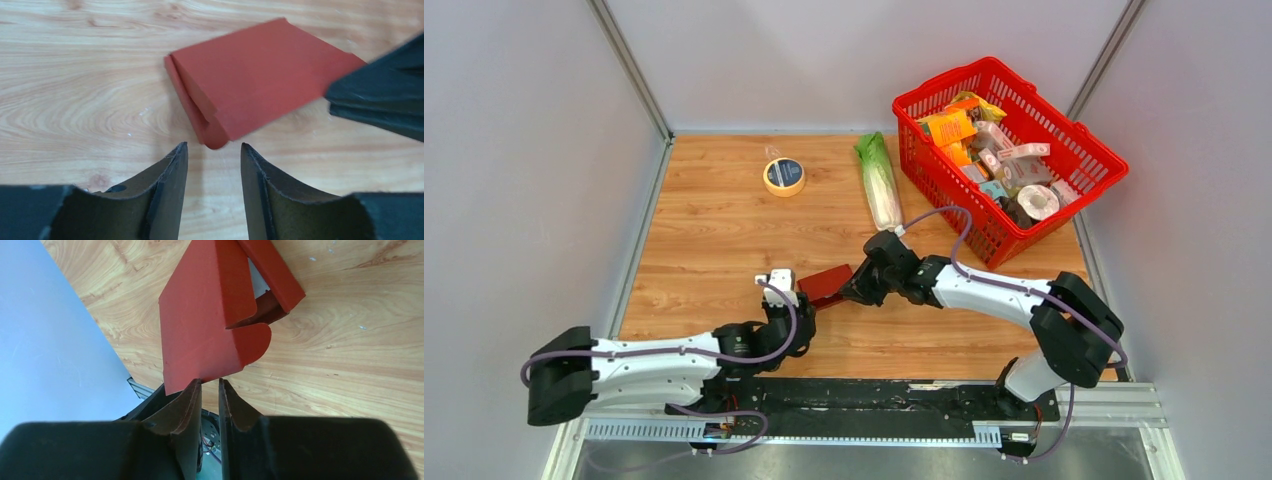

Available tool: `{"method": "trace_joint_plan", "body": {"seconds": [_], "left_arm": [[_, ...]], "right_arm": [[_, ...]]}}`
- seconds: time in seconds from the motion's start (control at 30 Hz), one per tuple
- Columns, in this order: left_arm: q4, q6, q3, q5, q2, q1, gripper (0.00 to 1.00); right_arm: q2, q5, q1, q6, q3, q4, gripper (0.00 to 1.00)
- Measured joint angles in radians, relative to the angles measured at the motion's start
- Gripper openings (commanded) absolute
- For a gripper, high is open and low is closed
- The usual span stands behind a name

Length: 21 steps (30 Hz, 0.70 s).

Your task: Fold the paper box

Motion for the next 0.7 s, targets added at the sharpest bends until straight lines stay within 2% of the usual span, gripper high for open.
{"method": "trace_joint_plan", "body": {"seconds": [0.2, 0.33, 0.5, 0.7], "left_arm": [[-0.072, 0.134, 0.005, 0.183, -0.224, 0.000, 0.46], [-0.160, 0.220, 0.105, 0.291, -0.299, 0.036, 0.49], [-0.147, 0.272, 0.234, 0.410, -0.241, 0.211, 0.43], [-0.007, 0.294, 0.209, 0.566, -0.036, 0.363, 0.34]], "right_arm": [[0.021, 0.000, 0.000, -0.034, -0.009, 0.026, 0.21], [0.049, -0.003, 0.000, -0.063, -0.016, 0.040, 0.23], [0.071, -0.010, 0.000, -0.112, -0.020, 0.049, 0.25], [0.071, -0.010, -0.002, -0.176, -0.022, 0.070, 0.28]]}}
